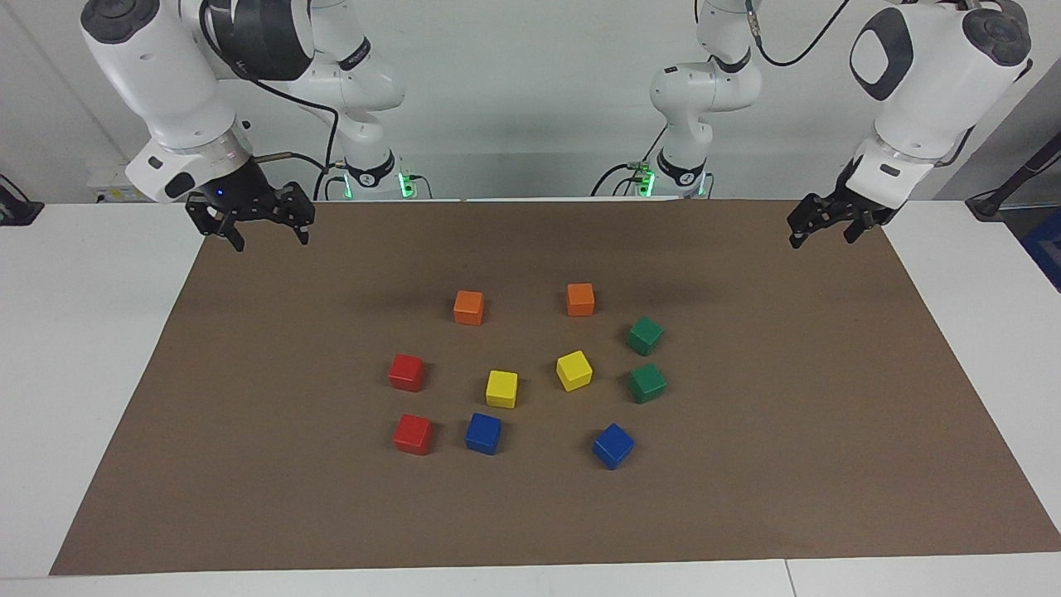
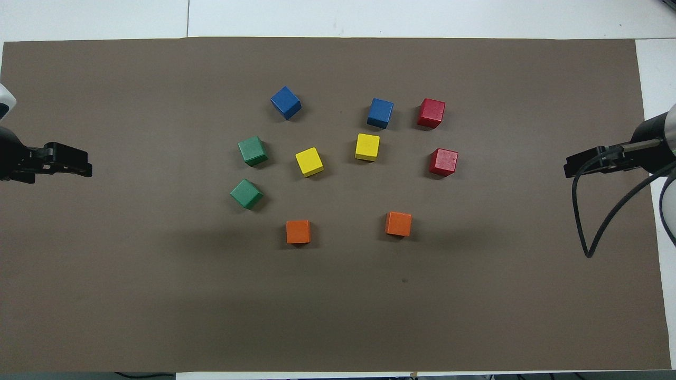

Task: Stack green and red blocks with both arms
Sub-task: 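Reach the left gripper to a green cube while the right gripper reaches a red cube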

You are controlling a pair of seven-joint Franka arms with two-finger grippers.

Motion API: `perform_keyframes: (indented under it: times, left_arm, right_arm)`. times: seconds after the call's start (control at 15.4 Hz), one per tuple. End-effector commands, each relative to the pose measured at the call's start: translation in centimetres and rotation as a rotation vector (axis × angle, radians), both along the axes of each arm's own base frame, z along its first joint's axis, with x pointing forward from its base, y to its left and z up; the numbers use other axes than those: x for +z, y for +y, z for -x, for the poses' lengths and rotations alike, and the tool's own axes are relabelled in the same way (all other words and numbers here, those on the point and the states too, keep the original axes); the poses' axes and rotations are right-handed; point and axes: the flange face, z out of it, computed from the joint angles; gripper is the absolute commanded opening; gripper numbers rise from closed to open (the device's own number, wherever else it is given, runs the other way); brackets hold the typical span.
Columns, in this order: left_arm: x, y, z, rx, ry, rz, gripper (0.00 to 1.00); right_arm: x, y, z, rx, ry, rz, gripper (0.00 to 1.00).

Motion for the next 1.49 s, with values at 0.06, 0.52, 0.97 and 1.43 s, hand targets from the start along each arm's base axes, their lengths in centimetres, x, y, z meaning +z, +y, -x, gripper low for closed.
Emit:
perform_keyframes:
  times: [0.06, 0.52, 0.97, 1.43]
  left_arm:
    - [-0.5, -0.5, 0.2, -0.025, -0.01, -0.021, 1.0]
    - [-3.1, -2.3, -0.1, -0.009, -0.044, -0.019, 1.0]
    - [-10.8, -14.0, -2.4, 0.268, -0.085, 0.029, 1.0]
    - [-21.7, -22.1, 0.9, 0.39, -0.04, 0.014, 1.0]
  right_arm:
    - [0.5, -0.3, 0.5, 0.002, 0.003, -0.017, 1.0]
    - [-0.1, 0.6, 0.5, -0.027, -0.001, 0.0, 1.0]
    - [-7.9, 9.5, -1.6, -0.31, -0.002, 0.011, 1.0]
    - [-19.4, 13.2, -4.1, -0.423, -0.036, 0.002, 1.0]
